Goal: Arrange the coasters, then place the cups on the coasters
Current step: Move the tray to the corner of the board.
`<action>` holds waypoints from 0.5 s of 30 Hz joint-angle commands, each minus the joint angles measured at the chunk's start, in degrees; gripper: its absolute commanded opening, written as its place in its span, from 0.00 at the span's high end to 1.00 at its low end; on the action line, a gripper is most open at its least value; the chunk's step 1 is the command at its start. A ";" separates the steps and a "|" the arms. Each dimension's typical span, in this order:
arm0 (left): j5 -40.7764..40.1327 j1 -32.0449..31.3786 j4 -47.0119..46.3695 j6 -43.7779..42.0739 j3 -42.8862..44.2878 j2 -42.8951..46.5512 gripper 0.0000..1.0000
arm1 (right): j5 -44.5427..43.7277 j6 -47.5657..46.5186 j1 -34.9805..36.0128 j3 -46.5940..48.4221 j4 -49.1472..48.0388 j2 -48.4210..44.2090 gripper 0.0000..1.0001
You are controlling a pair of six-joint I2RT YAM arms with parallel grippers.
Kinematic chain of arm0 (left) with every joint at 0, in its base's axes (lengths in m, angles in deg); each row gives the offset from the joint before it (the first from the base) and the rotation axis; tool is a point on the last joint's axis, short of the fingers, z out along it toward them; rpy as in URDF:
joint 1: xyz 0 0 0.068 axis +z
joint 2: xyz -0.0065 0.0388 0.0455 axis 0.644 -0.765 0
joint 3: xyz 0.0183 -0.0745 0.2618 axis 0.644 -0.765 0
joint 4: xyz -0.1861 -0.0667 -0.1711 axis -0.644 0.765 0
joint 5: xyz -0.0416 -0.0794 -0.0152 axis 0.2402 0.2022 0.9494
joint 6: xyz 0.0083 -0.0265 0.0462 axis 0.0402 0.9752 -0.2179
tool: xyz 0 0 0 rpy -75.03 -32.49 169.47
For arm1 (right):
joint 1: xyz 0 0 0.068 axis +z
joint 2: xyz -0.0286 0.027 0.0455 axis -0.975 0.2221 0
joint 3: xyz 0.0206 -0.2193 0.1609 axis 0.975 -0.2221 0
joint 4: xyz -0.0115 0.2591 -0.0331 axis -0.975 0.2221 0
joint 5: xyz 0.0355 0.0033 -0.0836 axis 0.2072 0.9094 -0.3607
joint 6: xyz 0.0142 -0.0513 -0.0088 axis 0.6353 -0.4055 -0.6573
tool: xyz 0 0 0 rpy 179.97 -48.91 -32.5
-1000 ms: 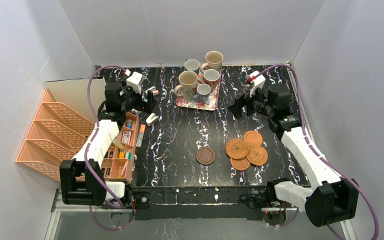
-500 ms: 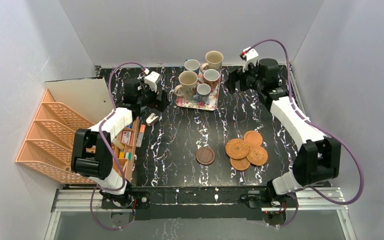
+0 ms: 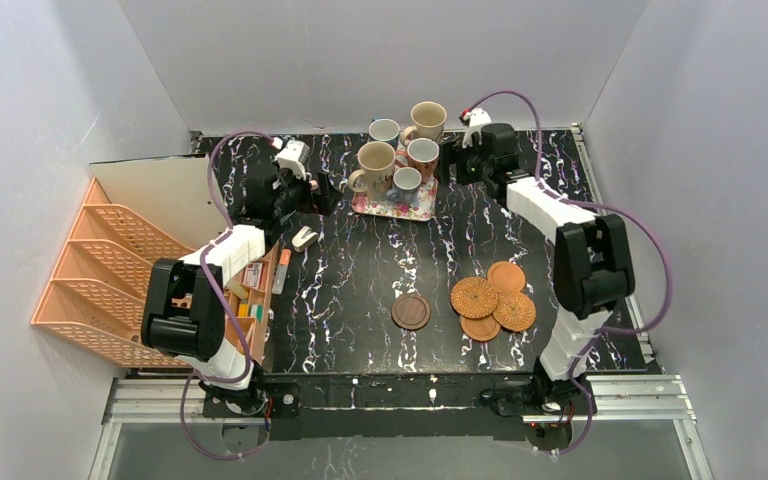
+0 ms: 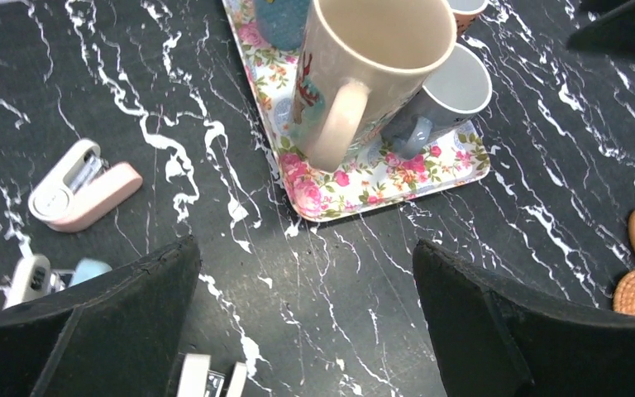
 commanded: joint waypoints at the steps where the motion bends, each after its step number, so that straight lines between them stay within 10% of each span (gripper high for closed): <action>1: -4.18 -0.14 -8.44 8.08 -5.14 3.30 0.02 | -4.70 2.92 0.80 5.25 -0.33 5.84 0.11; 15: -10.98 -0.14 -7.23 5.18 -0.99 2.10 0.02 | -5.19 8.65 3.39 7.72 2.26 12.44 0.18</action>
